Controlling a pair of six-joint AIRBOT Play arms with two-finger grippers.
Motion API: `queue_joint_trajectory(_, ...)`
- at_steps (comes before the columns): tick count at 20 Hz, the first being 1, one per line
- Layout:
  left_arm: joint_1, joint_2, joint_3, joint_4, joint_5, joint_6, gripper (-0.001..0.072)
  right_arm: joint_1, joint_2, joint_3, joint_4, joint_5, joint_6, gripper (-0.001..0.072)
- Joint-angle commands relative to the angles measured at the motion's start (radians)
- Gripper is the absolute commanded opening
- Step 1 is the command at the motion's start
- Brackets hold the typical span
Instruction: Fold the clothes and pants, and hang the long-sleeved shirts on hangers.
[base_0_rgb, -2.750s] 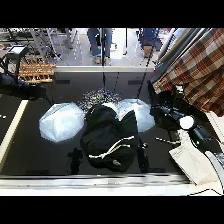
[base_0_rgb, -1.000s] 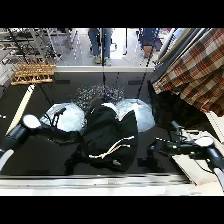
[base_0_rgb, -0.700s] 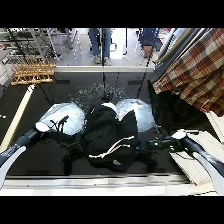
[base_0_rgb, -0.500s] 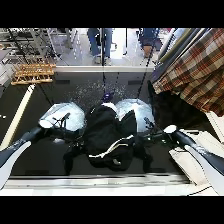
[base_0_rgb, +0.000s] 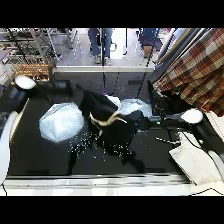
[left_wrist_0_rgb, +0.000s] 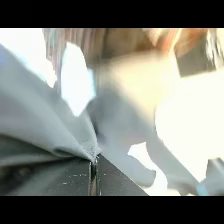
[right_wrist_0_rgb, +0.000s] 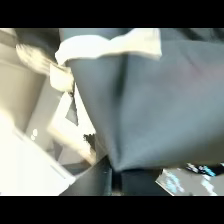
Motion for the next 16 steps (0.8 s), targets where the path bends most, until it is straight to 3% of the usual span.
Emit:
queue_joint_trajectory(1,0.016,-0.059,0.321,0.152,0.008,-0.119,0.0018,0.138,0.148,0.025,0.008,-0.003,0.098,0.0327)
queue_joint_trajectory(2,0.016,-0.063,0.3,0.186,0.038,-0.121,0.0203,0.211,0.142,0.025,-0.007,-0.021,0.098,0.0439)
queue_joint_trajectory(3,0.026,-0.063,0.266,0.213,0.031,-0.121,0.0455,0.259,0.137,0.025,-0.064,-0.047,0.105,0.0446)
queue_joint_trajectory(4,0.046,-0.063,0.228,0.24,-0.008,-0.122,0.0663,0.274,0.137,0.025,-0.188,-0.068,0.177,0.0446)
queue_joint_trajectory(5,0.072,-0.066,0.199,0.278,-0.083,-0.126,0.0645,0.257,0.139,0.024,-0.339,-0.063,0.271,0.0446)
queue_joint_trajectory(6,0.099,-0.069,0.18,0.335,-0.177,-0.134,0.0567,0.216,0.14,0.011,-0.485,-0.039,0.368,0.0446)
queue_joint_trajectory(7,0.129,-0.069,0.154,0.419,-0.28,-0.156,0.0467,0.159,0.142,-0.018,-0.538,-0.014,0.393,0.0447)
queue_joint_trajectory(8,0.155,-0.069,0.121,0.482,-0.364,-0.159,0.0461,0.087,0.148,-0.073,-0.536,-0.008,0.384,0.0449)
queue_joint_trajectory(10,0.208,-0.039,-0.024,0.492,-0.431,-0.149,0.0407,-0.057,0.157,-0.208,-0.464,-0.031,0.337,0.0534)
queue_joint_trajectory(13,0.235,0.107,-0.376,0.363,-0.339,-0.067,0.0414,-0.245,0.127,-0.376,-0.182,-0.124,0.182,0.0578)
queue_joint_trajectory(16,0.187,0.265,-0.714,0.228,-0.211,0.04,0.0523,-0.286,-0.014,-0.374,-0.121,-0.209,0.112,0.0585)
